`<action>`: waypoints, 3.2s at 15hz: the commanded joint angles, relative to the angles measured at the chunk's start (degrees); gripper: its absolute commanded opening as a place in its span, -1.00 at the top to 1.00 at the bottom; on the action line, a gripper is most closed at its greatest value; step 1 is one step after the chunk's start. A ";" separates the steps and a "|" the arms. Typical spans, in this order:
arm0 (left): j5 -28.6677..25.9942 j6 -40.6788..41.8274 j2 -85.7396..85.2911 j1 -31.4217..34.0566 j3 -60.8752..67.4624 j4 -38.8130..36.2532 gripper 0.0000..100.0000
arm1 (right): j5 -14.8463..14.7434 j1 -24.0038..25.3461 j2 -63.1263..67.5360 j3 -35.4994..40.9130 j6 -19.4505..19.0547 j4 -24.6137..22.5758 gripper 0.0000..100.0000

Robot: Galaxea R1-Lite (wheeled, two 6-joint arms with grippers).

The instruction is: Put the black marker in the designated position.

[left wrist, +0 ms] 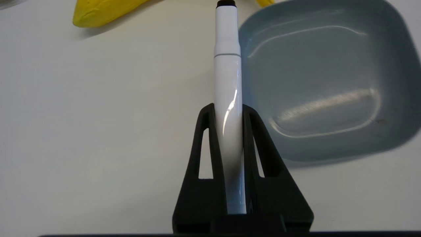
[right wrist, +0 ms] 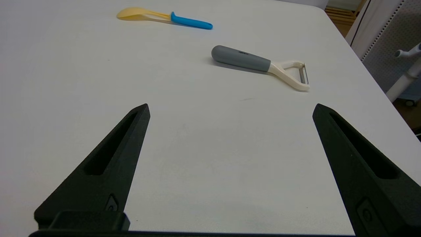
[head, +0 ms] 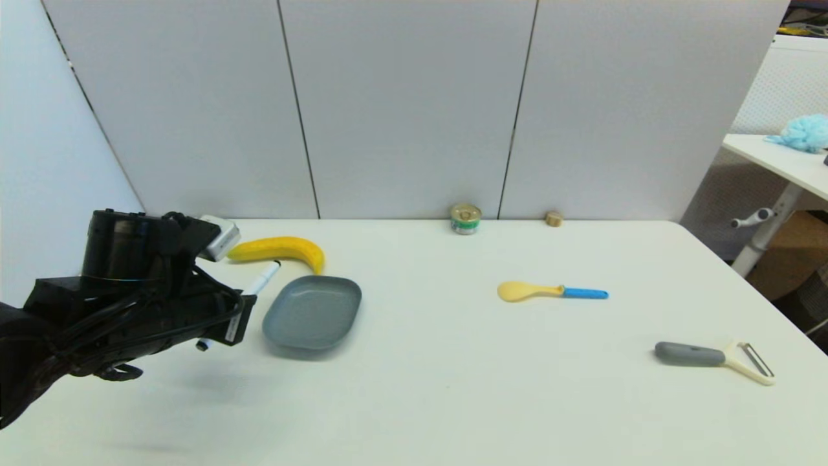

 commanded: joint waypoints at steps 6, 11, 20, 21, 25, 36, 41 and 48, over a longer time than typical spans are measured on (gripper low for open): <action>-0.09 -0.64 8.16 5.08 -1.25 -5.78 1.00 | 0.03 0.00 -0.10 0.00 -0.08 0.01 -1.00; -0.09 -1.34 13.08 5.17 -6.08 -5.78 1.00 | 0.03 0.00 -0.10 0.00 -0.08 0.01 -1.00; -0.01 -4.15 15.89 5.87 -7.40 -6.57 1.00 | 0.03 0.00 -0.10 0.00 -0.08 0.01 -1.00; -0.01 -4.15 16.16 5.87 -7.84 -6.57 1.00 | 0.03 0.00 0.07 0.00 -0.08 0.01 -1.00; -0.01 -4.06 15.89 6.22 -8.54 -6.57 1.00 | 0.03 0.00 0.07 0.00 -0.08 0.01 -1.00; 0.08 -3.54 14.66 6.84 -9.51 -6.57 -1.00 | 0.03 0.00 0.07 0.00 -0.08 0.01 -1.00; 0.78 0.16 2.62 11.32 -11.00 -3.58 -1.00 | 0.03 0.00 0.07 0.00 -0.08 0.01 -1.00; 0.43 0.16 -27.52 12.46 -6.26 16.81 -1.00 | 0.03 0.00 0.07 0.00 -0.08 0.01 -1.00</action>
